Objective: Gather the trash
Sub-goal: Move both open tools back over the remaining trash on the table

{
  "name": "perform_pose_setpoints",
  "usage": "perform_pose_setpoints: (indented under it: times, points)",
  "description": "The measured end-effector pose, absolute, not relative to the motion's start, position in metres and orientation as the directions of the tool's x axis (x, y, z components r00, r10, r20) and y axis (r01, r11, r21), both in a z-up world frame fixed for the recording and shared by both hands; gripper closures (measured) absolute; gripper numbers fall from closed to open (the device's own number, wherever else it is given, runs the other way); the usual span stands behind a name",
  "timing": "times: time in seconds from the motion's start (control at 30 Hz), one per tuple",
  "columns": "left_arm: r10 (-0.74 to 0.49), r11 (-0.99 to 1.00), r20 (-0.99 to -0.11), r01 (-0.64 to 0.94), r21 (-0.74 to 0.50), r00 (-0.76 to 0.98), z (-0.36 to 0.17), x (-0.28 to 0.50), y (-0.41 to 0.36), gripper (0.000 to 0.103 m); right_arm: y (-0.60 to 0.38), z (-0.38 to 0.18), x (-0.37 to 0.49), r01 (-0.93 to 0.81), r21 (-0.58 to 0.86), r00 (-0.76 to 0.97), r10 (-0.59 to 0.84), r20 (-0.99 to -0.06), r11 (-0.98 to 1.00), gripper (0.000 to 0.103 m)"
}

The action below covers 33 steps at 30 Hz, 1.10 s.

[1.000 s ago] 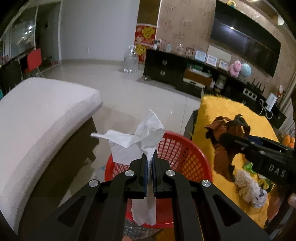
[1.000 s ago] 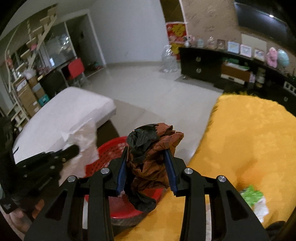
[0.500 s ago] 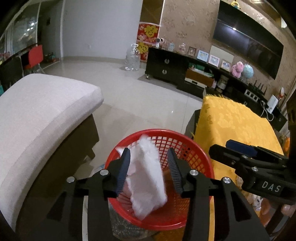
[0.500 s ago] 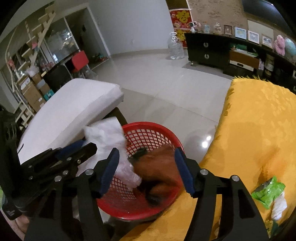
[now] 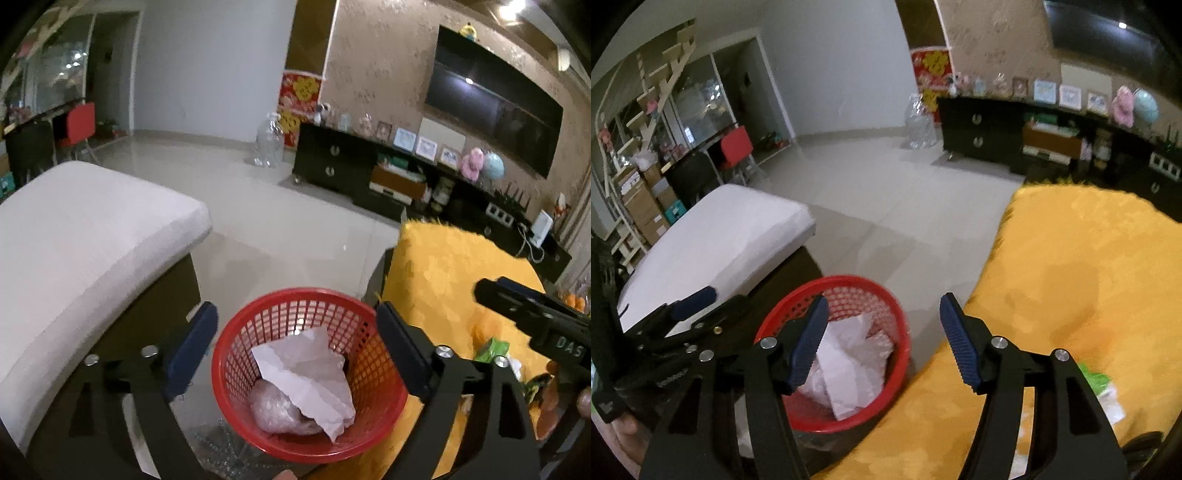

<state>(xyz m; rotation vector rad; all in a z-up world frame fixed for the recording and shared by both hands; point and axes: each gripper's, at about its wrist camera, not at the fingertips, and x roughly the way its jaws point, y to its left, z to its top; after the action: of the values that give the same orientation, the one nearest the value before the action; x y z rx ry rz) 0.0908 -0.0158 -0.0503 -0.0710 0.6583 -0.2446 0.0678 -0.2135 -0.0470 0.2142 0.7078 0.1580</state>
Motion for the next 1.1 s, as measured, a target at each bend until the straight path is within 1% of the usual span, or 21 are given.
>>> perform_pose_setpoints:
  times: [0.1, 0.23, 0.3, 0.4, 0.57, 0.87, 0.97, 1.1]
  points:
    - [-0.284, 0.959, -0.547, 0.228, -0.17, 0.787, -0.043, 0.083, -0.016, 0.01, -0.223, -0.033, 0.057, -0.047, 0.205, 0.79, 0.162, -0.592, 0.978, 0.035]
    - [-0.319, 0.948, -0.517, 0.263, -0.18, 0.795, -0.032, 0.077, -0.026, 0.009, -0.235, -0.017, 0.039, 0.003, 0.104, 0.84, 0.054, -0.541, 0.995, 0.031]
    - [-0.323, 0.946, -0.504, 0.281, -0.16, 0.801, -0.028, 0.073, -0.035, 0.008, -0.243, -0.01, 0.03, 0.03, 0.08, 0.859, 0.015, -0.512, 0.996, 0.023]
    - [-0.34, 0.94, -0.494, 0.313, -0.139, 0.8, -0.027, 0.066, -0.05, 0.008, -0.259, 0.001, 0.013, 0.084, 0.064, 0.889, -0.045, -0.456, 0.994, 0.013]
    - [-0.379, 0.921, -0.503, 0.369, -0.124, 0.777, -0.03, 0.059, -0.076, 0.008, -0.286, 0.008, -0.016, 0.164, 0.019, 0.9, -0.142, -0.411, 0.986, 0.007]
    - [-0.443, 0.875, -0.539, 0.477, -0.085, 0.717, -0.043, 0.044, -0.132, 0.008, -0.338, -0.001, -0.064, 0.317, 0.048, 0.862, -0.266, -0.431, 0.947, 0.007]
    - [-0.466, 0.853, -0.569, 0.515, -0.085, 0.678, -0.054, 0.039, -0.15, 0.008, -0.352, -0.006, -0.081, 0.366, 0.054, 0.843, -0.307, -0.442, 0.929, 0.007]
    - [-0.498, 0.814, -0.632, 0.571, -0.105, 0.594, -0.074, 0.038, -0.175, 0.008, -0.37, -0.015, -0.102, 0.421, 0.089, 0.819, -0.337, -0.464, 0.902, 0.007]
